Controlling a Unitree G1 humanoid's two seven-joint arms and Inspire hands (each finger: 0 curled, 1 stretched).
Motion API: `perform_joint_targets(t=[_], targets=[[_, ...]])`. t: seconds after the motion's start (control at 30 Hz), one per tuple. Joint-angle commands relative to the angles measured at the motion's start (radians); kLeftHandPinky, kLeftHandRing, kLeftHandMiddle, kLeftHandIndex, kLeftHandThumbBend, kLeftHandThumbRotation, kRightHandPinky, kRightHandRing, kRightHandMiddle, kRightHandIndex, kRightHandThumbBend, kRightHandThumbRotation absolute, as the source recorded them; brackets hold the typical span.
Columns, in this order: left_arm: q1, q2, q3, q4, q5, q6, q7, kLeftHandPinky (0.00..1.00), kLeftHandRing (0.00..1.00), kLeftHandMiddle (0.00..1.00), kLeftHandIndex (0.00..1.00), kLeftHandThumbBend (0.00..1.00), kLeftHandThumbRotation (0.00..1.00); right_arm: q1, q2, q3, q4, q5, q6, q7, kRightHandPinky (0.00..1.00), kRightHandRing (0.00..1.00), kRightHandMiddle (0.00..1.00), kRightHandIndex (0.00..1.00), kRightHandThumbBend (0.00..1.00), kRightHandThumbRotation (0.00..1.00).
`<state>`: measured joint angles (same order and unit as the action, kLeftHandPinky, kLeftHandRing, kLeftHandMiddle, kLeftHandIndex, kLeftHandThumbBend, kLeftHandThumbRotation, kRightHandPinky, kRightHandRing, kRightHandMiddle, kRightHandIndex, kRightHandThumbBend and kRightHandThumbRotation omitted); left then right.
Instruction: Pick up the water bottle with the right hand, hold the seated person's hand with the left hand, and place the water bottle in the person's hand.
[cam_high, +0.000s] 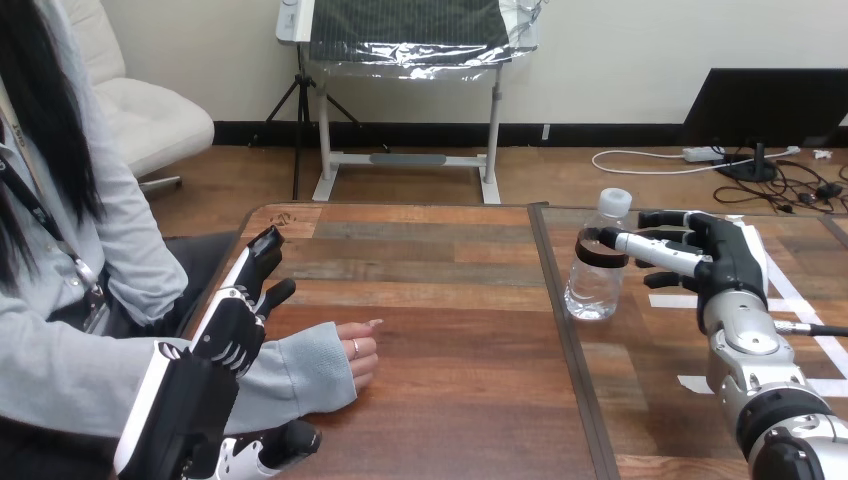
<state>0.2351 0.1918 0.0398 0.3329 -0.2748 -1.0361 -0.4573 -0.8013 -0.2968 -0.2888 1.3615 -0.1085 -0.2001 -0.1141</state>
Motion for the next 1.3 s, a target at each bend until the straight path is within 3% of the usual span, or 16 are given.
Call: perform_joint_targets(t=[0.0, 0.27, 0.83, 1.27], targets=[[-0.029, 0.013, 0.010, -0.050, 0.005, -0.005, 0.008, 0.93, 0.99, 0.99, 0.95, 1.00, 0.64, -0.086, 0.004, -0.013, 0.002, 0.011, -0.007, 0.004, 0.39, 0.47, 0.56, 0.55, 0.87, 0.00], [-0.033, 0.010, 0.000, -0.045, -0.012, -0.005, -0.002, 0.93, 0.99, 0.99, 0.95, 1.00, 0.63, -0.085, 0.007, 0.014, 0.000, -0.016, -0.016, -0.024, 0.39, 0.45, 0.50, 0.51, 0.88, 0.00], [-0.048, 0.007, -0.001, -0.029, -0.006, -0.016, -0.008, 0.94, 1.00, 0.99, 0.96, 1.00, 0.64, -0.079, 0.012, 0.013, -0.004, -0.008, -0.047, -0.007, 0.41, 0.46, 0.50, 0.49, 0.86, 0.00], [-0.061, 0.004, -0.001, -0.013, -0.009, -0.021, -0.019, 0.95, 1.00, 1.00, 0.96, 1.00, 0.63, -0.074, 0.015, 0.019, -0.007, -0.008, -0.064, -0.003, 0.43, 0.52, 0.57, 0.58, 0.91, 0.00]])
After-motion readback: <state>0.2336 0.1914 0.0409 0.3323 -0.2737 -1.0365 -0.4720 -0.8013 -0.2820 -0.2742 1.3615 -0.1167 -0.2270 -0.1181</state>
